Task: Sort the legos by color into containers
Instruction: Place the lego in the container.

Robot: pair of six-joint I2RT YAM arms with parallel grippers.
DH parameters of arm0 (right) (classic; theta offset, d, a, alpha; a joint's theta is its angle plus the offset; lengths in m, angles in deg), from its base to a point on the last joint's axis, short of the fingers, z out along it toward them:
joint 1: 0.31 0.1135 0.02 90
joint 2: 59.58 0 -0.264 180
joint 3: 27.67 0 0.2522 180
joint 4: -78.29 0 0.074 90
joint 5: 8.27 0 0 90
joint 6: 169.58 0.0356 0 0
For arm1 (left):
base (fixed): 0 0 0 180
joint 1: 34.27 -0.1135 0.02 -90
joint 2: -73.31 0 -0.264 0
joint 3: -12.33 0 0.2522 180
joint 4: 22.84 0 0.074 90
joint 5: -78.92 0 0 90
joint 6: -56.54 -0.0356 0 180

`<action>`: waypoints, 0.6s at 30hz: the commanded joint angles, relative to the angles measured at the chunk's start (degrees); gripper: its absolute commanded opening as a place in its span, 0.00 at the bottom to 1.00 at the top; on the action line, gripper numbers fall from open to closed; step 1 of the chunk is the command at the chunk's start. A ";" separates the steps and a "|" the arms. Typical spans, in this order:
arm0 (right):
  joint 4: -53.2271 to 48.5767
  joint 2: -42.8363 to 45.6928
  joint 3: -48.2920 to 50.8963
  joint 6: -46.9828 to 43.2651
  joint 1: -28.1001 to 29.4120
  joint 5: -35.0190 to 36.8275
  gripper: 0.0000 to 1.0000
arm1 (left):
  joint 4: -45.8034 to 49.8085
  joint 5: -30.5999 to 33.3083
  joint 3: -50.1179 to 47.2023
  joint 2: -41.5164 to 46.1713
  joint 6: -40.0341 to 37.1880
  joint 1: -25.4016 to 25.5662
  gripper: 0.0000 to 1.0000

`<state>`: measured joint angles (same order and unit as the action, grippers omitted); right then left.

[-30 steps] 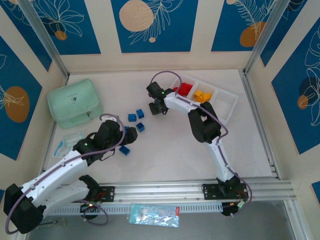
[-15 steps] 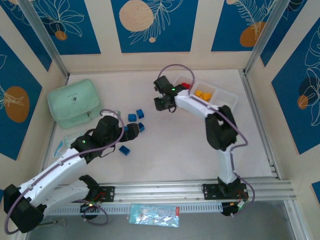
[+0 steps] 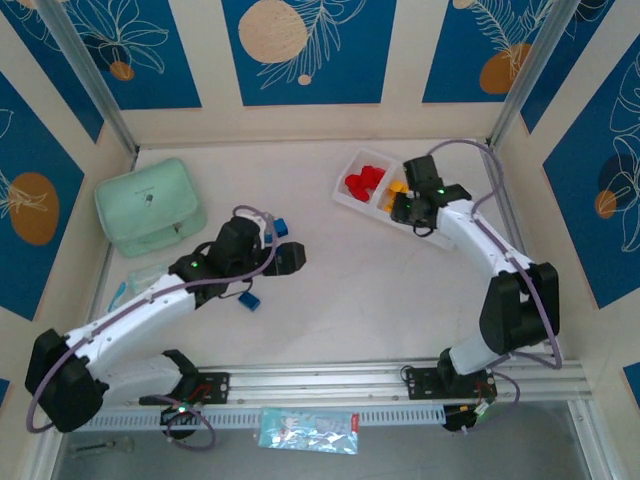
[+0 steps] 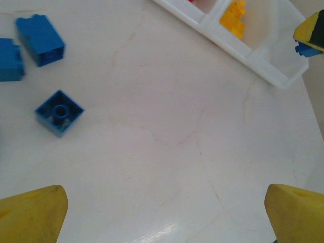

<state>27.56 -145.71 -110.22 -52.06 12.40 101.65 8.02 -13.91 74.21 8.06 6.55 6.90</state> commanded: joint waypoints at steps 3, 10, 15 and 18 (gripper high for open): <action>-1.19 4.12 2.94 3.17 -8.88 0.08 0.27 | -7.26 -4.14 3.88 -5.18 -1.77 1.74 0.99; 1.99 -4.73 -1.92 1.49 -16.34 0.67 0.28 | -10.38 -6.22 6.69 -10.56 -1.98 2.76 0.99; 3.48 -12.01 -7.81 -0.11 -17.41 -0.94 0.30 | -10.80 -6.31 8.19 -12.30 -2.07 2.90 0.99; 2.87 -16.40 -11.47 -0.76 -17.40 0.27 0.31 | -10.48 -6.22 8.96 -12.96 -2.20 2.93 0.99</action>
<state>29.76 -160.09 -118.35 -51.51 -4.95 101.76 -1.27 -18.66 81.09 -4.20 5.39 9.26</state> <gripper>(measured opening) 0.317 0.993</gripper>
